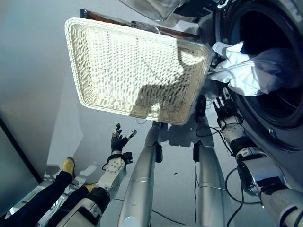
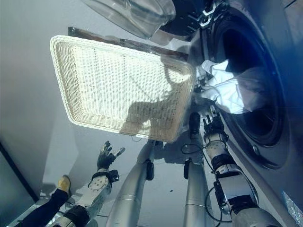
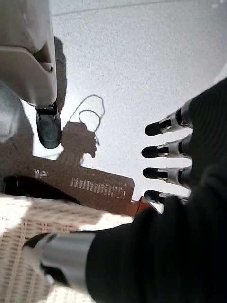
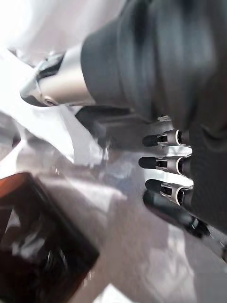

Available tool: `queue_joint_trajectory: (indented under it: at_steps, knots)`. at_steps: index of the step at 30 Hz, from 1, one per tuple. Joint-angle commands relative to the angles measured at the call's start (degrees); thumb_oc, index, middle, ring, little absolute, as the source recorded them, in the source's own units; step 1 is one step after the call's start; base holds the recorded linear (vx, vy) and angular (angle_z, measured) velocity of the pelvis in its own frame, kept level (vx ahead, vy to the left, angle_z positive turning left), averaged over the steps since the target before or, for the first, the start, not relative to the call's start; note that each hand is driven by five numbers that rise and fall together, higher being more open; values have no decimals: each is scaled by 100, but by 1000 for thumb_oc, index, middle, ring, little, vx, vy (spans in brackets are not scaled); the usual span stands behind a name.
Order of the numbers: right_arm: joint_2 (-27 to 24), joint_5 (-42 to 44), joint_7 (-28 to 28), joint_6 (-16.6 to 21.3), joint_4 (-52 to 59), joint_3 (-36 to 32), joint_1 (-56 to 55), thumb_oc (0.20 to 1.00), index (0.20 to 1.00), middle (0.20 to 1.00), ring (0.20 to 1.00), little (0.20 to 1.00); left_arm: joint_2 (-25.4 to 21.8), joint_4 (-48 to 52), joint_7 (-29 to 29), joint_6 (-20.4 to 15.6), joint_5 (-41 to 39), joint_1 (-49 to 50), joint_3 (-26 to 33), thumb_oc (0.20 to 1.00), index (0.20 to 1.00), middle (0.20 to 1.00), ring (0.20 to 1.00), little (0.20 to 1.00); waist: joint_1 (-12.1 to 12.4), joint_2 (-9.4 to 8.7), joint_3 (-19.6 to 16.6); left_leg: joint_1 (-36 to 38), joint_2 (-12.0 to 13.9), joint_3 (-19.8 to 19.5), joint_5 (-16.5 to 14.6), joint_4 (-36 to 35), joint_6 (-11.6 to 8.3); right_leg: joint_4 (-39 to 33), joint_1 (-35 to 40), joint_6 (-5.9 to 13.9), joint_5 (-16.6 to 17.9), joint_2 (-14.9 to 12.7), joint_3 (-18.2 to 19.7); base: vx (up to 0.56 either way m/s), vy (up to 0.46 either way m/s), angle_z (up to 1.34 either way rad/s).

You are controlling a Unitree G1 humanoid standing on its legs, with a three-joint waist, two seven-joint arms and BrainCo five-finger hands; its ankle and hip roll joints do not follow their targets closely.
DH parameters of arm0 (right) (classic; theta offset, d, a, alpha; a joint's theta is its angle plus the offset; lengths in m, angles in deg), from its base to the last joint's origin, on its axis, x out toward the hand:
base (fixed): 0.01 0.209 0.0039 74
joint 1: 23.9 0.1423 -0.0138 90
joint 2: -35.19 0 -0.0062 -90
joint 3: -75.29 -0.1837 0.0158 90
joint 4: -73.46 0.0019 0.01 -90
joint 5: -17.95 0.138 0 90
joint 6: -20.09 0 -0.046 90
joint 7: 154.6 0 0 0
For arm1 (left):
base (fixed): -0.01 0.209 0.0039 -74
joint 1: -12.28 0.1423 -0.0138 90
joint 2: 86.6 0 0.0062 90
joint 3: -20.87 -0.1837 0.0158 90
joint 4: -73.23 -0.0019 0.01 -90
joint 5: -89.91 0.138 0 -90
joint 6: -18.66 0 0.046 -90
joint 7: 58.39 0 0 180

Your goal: Put the clothes into the washing machine.

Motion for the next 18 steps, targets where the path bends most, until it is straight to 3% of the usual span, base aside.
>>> queue_joint_trajectory:
  at_steps: [1, 8, 18]
  knots:
    - [-259, 198, -86, 461, 12, 21, 2, 1000, 1000, 1000, 1000, 1000, 106, 81, -100, -174, -34, -151, -125, 1000, 1000, 1000, 1000, 1000, 31, 653, -11, -187, -176, -255, 711, -379, -85, 328, -27, 93, -70, 229, -348, 50, -15, 3]
    - [-478, 811, 232, 871, -181, -67, 660, 1000, 1000, 1000, 1000, 1000, 94, 336, -283, -201, -137, -287, -322, 1000, 1000, 1000, 1000, 1000, 220, 887, -11, -677, -100, -296, 781, -406, -163, 592, -528, 102, -271, 251, -334, 53, -18, 2]
    - [-744, -72, -414, 1675, -82, 47, 1256, 1000, 1000, 1000, 1000, 1000, -53, 898, -437, -128, -127, -233, -498, 1000, 1000, 1000, 1000, 1000, 419, 1087, -11, -990, -67, -353, 784, -346, -209, 924, -899, 94, -468, 255, -359, 32, -25, 6]
